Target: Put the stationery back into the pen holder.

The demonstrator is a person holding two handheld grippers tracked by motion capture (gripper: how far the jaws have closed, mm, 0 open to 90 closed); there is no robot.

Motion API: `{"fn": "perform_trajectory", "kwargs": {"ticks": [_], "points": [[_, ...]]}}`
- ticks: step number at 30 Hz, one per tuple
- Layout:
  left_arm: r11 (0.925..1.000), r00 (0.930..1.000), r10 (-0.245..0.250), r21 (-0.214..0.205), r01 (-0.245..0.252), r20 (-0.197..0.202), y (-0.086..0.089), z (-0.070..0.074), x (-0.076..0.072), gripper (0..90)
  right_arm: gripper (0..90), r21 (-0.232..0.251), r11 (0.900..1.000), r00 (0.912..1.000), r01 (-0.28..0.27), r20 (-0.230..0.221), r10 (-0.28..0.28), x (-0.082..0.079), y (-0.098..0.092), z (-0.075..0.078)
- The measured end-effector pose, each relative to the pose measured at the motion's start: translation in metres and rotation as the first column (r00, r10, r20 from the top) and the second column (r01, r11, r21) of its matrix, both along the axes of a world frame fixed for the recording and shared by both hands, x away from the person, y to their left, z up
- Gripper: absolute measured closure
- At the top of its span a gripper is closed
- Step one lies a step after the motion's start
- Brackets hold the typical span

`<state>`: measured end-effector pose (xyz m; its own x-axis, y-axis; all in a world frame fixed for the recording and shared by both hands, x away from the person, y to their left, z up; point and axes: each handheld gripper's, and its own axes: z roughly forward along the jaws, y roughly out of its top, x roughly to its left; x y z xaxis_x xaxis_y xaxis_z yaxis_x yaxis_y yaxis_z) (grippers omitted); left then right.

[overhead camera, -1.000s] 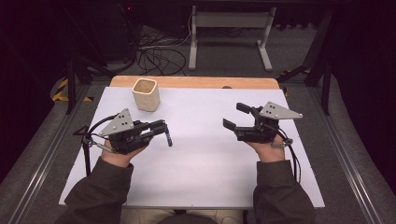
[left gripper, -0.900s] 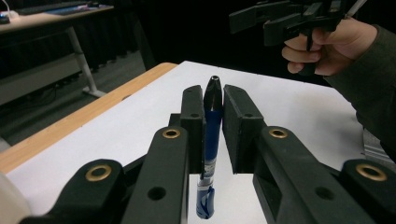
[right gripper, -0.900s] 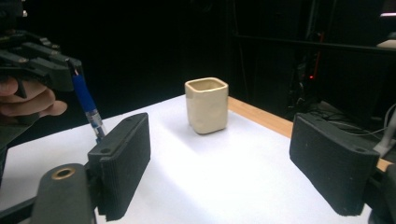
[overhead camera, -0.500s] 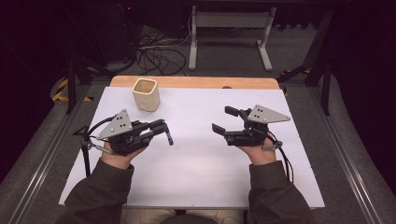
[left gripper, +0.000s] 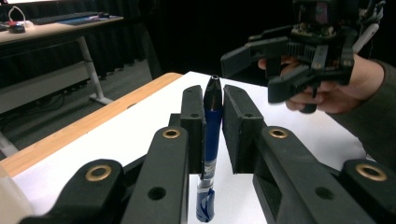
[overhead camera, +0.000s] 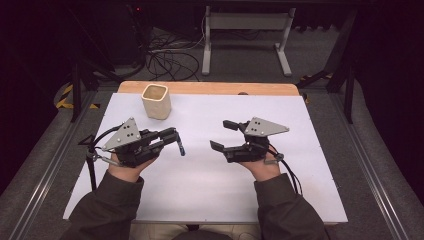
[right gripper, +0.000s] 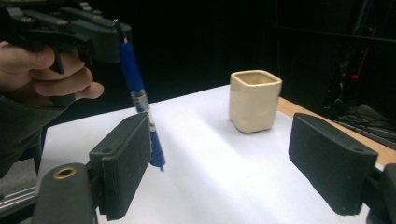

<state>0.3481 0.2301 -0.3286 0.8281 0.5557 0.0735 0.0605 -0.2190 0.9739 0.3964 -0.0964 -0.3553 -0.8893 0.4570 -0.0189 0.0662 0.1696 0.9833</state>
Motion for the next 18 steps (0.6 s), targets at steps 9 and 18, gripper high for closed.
{"fn": "perform_trajectory", "kwargs": {"ticks": [9,18], "points": [[1.0,1.0,0.005,-0.005,-0.005,0.003,0.0,0.0,0.0,79.3,31.7,-0.018,0.9996,0.9998,-0.019,0.01,0.019,-0.004,0.025,-0.011],[1.0,1.0,0.004,-0.004,-0.004,-0.005,-0.003,-0.001,-0.001,79.2,39.0,0.0,0.9998,0.9993,-0.022,0.032,0.022,-0.008,0.038,-0.016]]}}
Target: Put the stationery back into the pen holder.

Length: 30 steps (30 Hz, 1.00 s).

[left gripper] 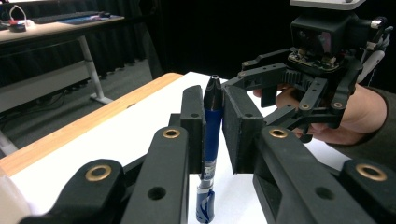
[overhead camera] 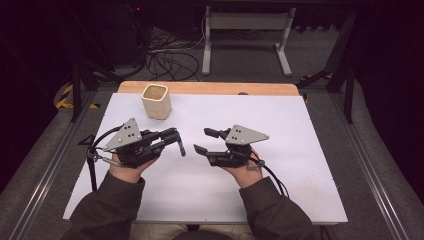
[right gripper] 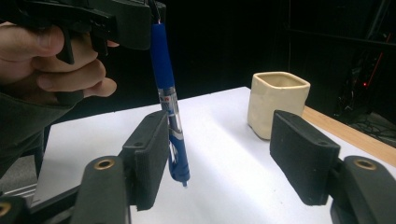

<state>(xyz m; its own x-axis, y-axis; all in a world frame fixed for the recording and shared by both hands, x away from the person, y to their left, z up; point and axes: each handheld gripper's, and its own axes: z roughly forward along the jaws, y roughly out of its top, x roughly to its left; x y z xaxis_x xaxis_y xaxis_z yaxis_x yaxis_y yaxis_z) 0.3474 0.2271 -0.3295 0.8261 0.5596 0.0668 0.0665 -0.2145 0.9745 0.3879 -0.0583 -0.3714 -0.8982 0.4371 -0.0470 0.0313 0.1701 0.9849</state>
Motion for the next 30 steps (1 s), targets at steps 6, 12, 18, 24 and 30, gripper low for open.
{"fn": "perform_trajectory", "kwargs": {"ticks": [6,12,18,24,30], "points": [[1.0,1.0,0.002,-0.006,-0.002,-0.003,-0.002,-0.002,0.001,79.2,41.3,0.007,0.9999,0.9999,-0.015,0.0,0.015,-0.002,0.006,-0.002],[0.9999,0.9999,-0.009,-0.011,0.009,-0.004,-0.007,-0.004,0.001,79.2,43.8,-0.01,0.9993,0.9994,-0.035,0.002,0.035,-0.005,0.015,-0.007],[0.9996,0.9998,-0.022,-0.018,0.022,-0.002,-0.011,-0.004,0.0,79.2,47.7,-0.012,0.9992,0.9992,-0.039,0.0,0.039,-0.006,0.021,-0.01],[0.9991,0.9995,-0.03,-0.03,0.03,-0.003,-0.012,-0.005,-0.001,79.2,54.3,-0.004,0.9991,0.999,-0.043,-0.006,0.043,-0.008,0.025,-0.013],[0.9988,0.9993,-0.037,-0.031,0.036,-0.009,-0.014,-0.007,-0.001,79.0,62.1,0.004,0.9993,0.9993,-0.038,-0.004,0.038,-0.009,0.028,-0.015]]}}
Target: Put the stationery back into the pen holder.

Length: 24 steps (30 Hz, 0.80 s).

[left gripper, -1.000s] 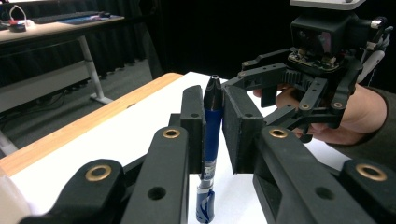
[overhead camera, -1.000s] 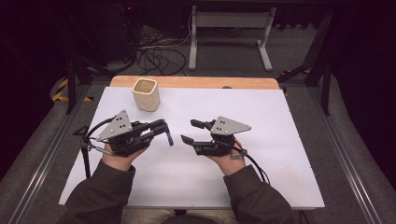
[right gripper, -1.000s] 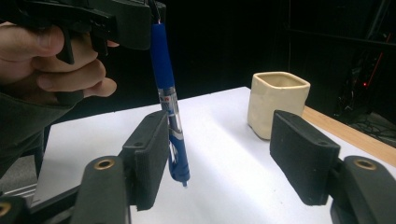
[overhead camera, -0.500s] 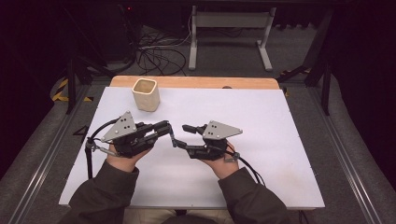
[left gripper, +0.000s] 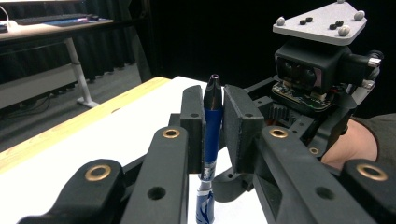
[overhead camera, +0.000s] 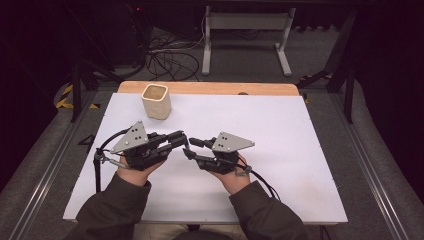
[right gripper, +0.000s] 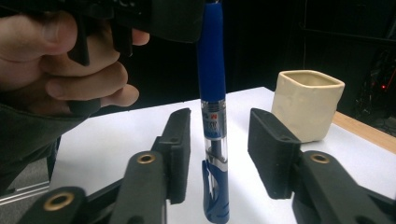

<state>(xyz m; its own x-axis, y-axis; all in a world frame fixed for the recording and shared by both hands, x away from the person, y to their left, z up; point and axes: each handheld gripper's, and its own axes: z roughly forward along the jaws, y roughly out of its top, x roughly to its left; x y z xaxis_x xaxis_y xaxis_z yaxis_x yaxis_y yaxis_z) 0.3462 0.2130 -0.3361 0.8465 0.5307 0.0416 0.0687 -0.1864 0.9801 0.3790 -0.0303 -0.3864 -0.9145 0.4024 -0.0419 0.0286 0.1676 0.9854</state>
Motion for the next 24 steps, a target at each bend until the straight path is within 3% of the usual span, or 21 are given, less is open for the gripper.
{"fn": "perform_trajectory", "kwargs": {"ticks": [4,7,24], "points": [[1.0,1.0,-0.001,-0.004,0.001,0.0,0.0,-0.001,0.0,78.9,75.8,0.002,1.0,1.0,-0.002,0.002,0.002,0.0,0.0,-0.001],[1.0,1.0,0.001,-0.008,-0.001,0.001,0.0,-0.001,0.001,78.6,78.1,-0.004,0.9999,0.9998,-0.01,0.015,0.01,-0.002,0.001,-0.001],[0.992,0.9922,0.124,-0.024,-0.124,-0.017,0.014,-0.002,-0.003,54.1,79.0,0.011,0.9989,0.9985,0.045,0.031,-0.046,0.003,-0.006,0.001]]}}
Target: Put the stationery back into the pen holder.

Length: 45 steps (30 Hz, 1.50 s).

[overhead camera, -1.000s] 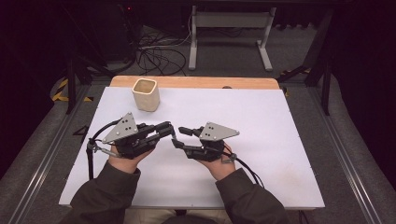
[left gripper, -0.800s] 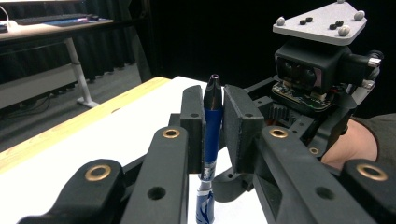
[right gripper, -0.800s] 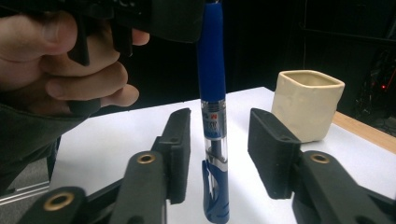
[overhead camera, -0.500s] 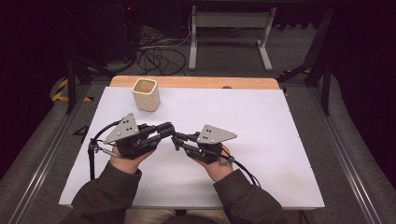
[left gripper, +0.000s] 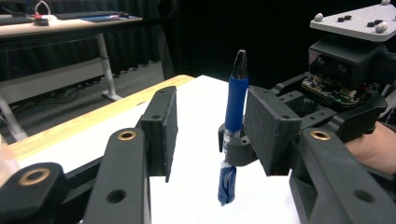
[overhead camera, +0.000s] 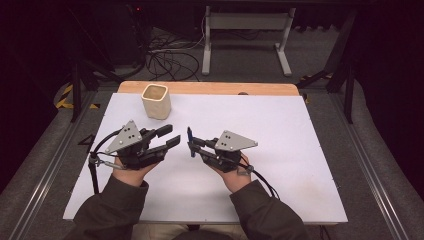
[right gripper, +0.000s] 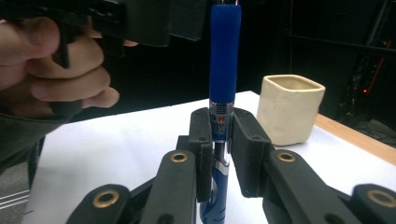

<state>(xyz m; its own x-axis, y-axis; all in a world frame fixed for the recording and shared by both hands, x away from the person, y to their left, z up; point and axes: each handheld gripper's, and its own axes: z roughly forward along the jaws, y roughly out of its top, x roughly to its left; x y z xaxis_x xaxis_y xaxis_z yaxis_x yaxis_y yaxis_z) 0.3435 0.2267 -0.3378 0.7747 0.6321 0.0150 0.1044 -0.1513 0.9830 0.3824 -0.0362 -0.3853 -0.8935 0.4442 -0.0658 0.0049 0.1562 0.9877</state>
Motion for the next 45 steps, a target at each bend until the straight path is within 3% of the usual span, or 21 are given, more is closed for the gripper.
{"fn": "perform_trajectory", "kwargs": {"ticks": [18,30,45], "points": [[0.9975,0.9973,0.071,0.001,-0.071,-0.018,0.018,-0.011,-0.007,41.3,79.1,0.042,0.9969,0.9975,0.066,0.022,-0.067,0.013,-0.007,0.014],[0.9945,0.9942,0.103,-0.015,-0.104,-0.032,0.035,-0.017,-0.011,36.5,79.1,0.072,0.9937,0.9958,0.086,0.026,-0.088,0.025,0.004,0.021],[0.9933,0.9923,0.114,-0.015,-0.115,-0.049,0.047,-0.024,-0.015,31.6,79.0,0.074,0.9942,0.9955,0.078,0.048,-0.082,0.045,0.03,0.034]]}}
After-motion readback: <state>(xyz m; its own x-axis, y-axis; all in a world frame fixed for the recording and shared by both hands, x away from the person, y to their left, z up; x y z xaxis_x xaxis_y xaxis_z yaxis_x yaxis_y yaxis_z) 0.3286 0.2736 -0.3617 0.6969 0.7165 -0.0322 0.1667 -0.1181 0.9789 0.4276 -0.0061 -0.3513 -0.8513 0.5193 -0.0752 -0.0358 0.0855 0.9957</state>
